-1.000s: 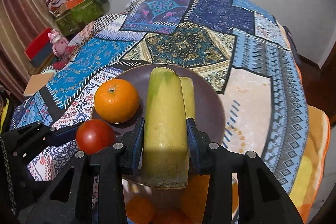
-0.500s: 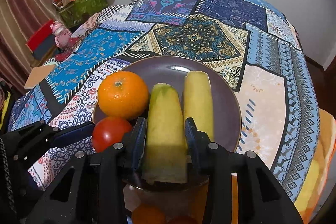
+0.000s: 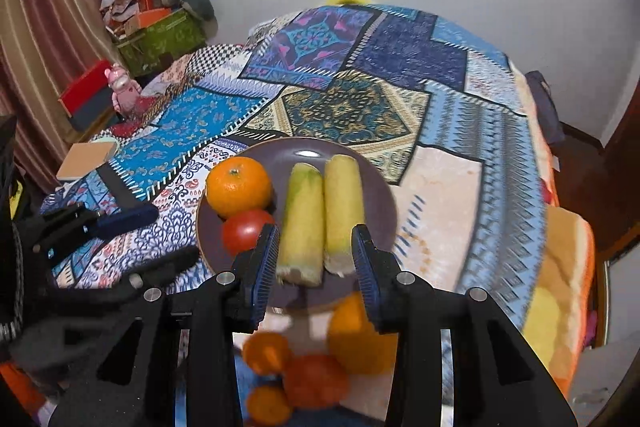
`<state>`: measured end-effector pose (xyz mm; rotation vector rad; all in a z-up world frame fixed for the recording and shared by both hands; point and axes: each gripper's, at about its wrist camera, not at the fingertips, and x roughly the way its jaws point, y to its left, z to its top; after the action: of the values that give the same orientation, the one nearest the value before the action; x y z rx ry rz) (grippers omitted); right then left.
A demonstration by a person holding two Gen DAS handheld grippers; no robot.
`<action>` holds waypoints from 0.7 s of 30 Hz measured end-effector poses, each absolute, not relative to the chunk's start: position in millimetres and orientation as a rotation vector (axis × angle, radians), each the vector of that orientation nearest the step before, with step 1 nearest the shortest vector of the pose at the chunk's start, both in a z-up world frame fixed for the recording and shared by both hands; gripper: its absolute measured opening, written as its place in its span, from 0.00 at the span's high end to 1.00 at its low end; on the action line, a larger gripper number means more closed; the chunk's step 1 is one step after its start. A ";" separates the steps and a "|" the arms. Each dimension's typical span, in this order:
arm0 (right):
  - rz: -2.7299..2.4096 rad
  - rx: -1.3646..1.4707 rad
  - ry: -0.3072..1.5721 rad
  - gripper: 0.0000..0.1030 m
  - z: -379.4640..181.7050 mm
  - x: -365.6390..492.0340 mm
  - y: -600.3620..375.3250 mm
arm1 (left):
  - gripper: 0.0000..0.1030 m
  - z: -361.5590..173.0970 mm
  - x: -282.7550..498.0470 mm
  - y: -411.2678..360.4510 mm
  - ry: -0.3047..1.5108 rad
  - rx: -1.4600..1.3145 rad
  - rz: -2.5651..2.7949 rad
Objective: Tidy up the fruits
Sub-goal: 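Lower the cylinder beside the first with the right gripper while the left gripper sets the tomato on the plate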
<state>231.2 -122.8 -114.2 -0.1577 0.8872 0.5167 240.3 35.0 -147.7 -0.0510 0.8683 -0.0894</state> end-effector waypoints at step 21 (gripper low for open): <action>0.448 -0.095 0.991 0.44 -162.7 202.2 -178.2 | 0.43 -171.9 211.5 9.8 0.985 -0.035 -0.114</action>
<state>202.2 -178.2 -162.7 -0.0949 0.9914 0.4477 211.5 9.8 -171.9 -0.0351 0.9853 -0.1138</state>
